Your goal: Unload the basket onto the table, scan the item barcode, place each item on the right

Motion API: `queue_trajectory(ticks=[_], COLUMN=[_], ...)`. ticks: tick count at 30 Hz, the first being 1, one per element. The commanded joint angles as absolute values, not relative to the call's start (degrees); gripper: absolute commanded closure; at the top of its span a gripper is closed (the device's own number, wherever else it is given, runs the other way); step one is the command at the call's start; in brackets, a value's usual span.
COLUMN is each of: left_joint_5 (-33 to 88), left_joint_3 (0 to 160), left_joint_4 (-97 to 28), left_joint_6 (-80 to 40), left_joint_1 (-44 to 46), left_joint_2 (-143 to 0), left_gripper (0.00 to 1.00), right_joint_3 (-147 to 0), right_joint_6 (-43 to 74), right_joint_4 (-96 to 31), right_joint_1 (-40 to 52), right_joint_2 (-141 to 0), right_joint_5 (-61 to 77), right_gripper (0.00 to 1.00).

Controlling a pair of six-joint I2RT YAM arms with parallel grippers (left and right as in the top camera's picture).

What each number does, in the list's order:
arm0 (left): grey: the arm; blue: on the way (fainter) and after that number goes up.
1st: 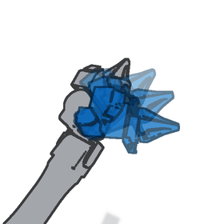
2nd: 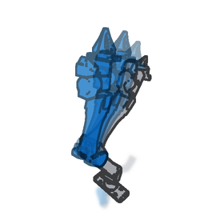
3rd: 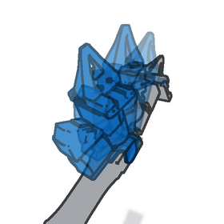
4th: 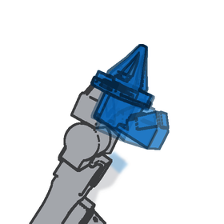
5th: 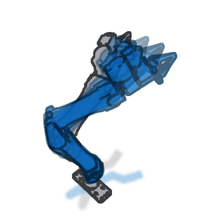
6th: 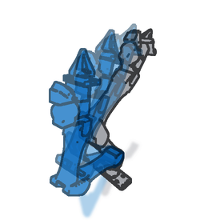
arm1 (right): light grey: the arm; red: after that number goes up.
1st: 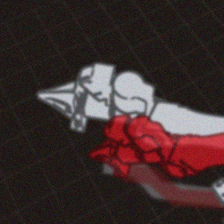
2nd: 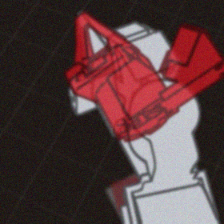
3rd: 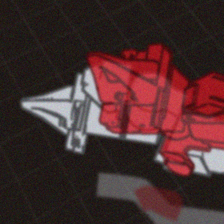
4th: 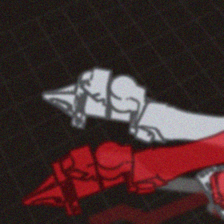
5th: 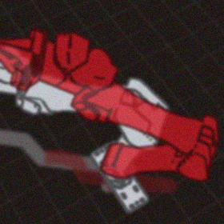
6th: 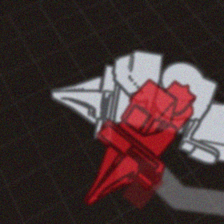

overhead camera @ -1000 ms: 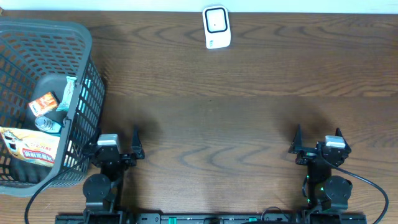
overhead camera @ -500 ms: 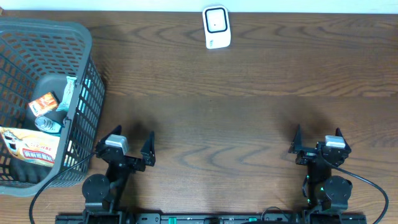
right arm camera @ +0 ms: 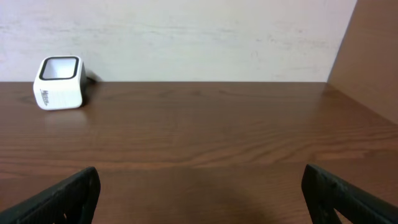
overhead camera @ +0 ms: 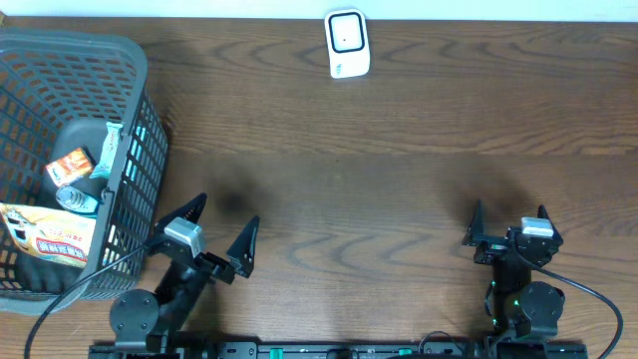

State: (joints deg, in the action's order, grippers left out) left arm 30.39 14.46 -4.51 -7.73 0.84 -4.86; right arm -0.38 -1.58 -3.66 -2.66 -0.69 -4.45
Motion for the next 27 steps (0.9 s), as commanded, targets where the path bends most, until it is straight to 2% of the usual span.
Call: queue_trajectory(ticks=[1, 9, 15, 21, 27], left_joint_5=[36.03, 37.1, 37.36, 51.88, 53.71], left_joint_3=[19.92, 29.78, 37.56, 38.0, 37.8], left_joint_4=[-4.21, -4.32, -12.95, -15.29, -16.27], left_joint_6=[-8.8, -14.37, -18.13, -17.85, -18.24], left_joint_1=[0.56, 0.56, 0.56, 0.56, 0.56], left_joint_2=[-9.13, -19.51, -26.81, -29.98, -31.94], left_gripper=[0.02, 0.02, 0.02, 0.02, 0.02], right_joint_3=[-0.32, -0.32, -0.32, -0.32, -0.32], right_joint_6=[-2.24, -2.24, -2.22, -2.24, -2.22], right_joint_4=[-3.88, -3.9, -3.88, -3.88, -3.9], right_joint_1=[-2.2, -2.2, -2.2, -2.2, -2.2], right_joint_2=[-0.38, -0.38, -0.38, -0.38, -0.38], right_joint_5=[-3.95, -3.95, -3.95, -3.95, -3.95], right_gripper=[0.01, 0.01, 0.01, 0.01, 0.01])
